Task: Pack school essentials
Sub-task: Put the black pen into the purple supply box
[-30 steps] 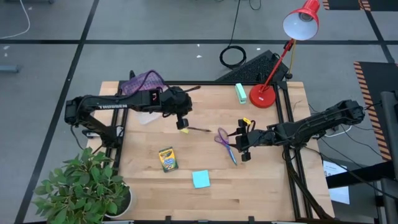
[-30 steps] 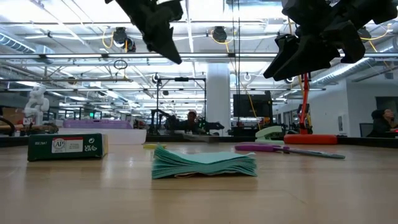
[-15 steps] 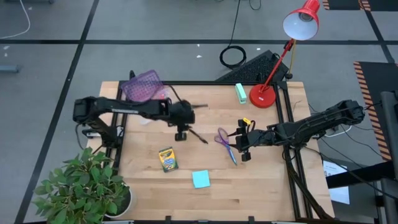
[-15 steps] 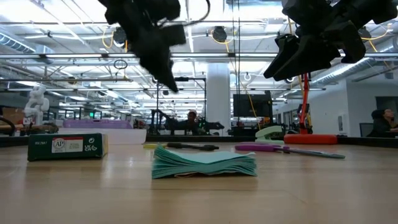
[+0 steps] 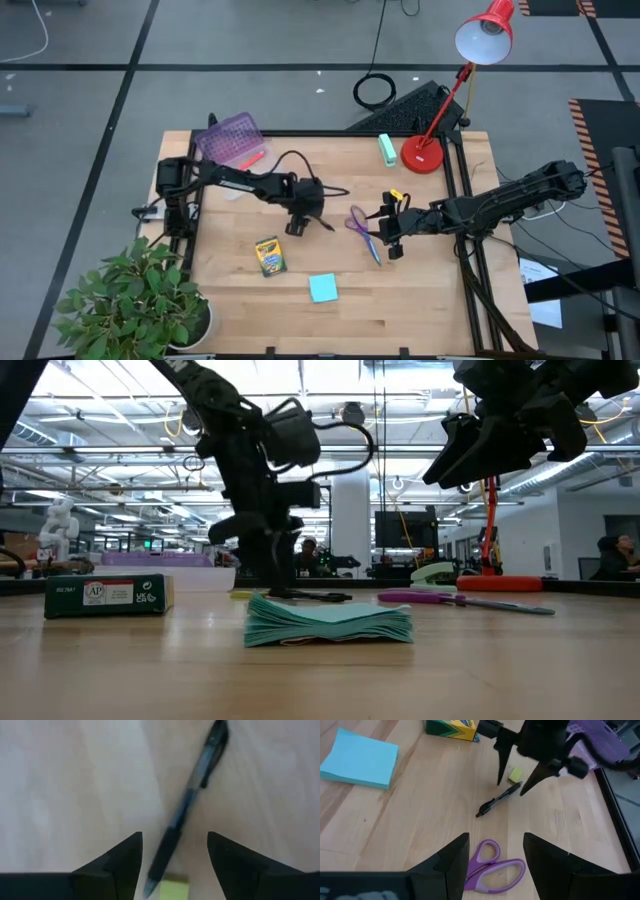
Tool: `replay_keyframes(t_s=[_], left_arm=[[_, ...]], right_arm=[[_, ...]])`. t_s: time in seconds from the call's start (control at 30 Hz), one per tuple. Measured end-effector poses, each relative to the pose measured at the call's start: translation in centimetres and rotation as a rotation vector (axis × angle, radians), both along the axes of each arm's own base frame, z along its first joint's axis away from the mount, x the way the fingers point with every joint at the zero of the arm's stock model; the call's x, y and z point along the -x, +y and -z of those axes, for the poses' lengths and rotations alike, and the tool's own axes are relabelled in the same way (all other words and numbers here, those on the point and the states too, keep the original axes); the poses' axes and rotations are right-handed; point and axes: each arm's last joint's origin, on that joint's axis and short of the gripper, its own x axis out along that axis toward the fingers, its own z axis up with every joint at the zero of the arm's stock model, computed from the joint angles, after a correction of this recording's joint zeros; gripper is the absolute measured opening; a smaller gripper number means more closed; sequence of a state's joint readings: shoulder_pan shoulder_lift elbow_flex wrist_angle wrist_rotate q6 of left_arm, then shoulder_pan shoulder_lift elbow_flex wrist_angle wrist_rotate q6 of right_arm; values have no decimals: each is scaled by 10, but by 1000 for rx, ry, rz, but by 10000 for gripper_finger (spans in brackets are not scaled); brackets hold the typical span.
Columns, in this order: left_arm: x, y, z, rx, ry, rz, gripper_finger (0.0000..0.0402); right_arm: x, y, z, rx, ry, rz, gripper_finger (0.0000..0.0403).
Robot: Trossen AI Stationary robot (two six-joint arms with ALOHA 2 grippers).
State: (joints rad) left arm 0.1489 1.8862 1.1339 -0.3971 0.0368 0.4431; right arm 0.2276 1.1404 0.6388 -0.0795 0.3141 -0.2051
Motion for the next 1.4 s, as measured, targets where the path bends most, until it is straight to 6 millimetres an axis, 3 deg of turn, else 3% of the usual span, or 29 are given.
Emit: replay_keyframes(t_s=[0.2,0.5,0.73,1.23,1.4], left_arm=[[-1,4,7,59,4,18,216],[0,10,7,69,5,2,101],[0,11,8,71,10,-43,39],[0,6,6,76,12,-122,54],[3,8,-5,37,-6,-181,55]], right_arm=[[0,-1,0,2,0,5,180],[0,-1,0,1,1,4,180],[0,-1,0,-2,1,6,180],[0,-1,0,-2,3,5,180],[0,-1,0,-2,6,5,180]])
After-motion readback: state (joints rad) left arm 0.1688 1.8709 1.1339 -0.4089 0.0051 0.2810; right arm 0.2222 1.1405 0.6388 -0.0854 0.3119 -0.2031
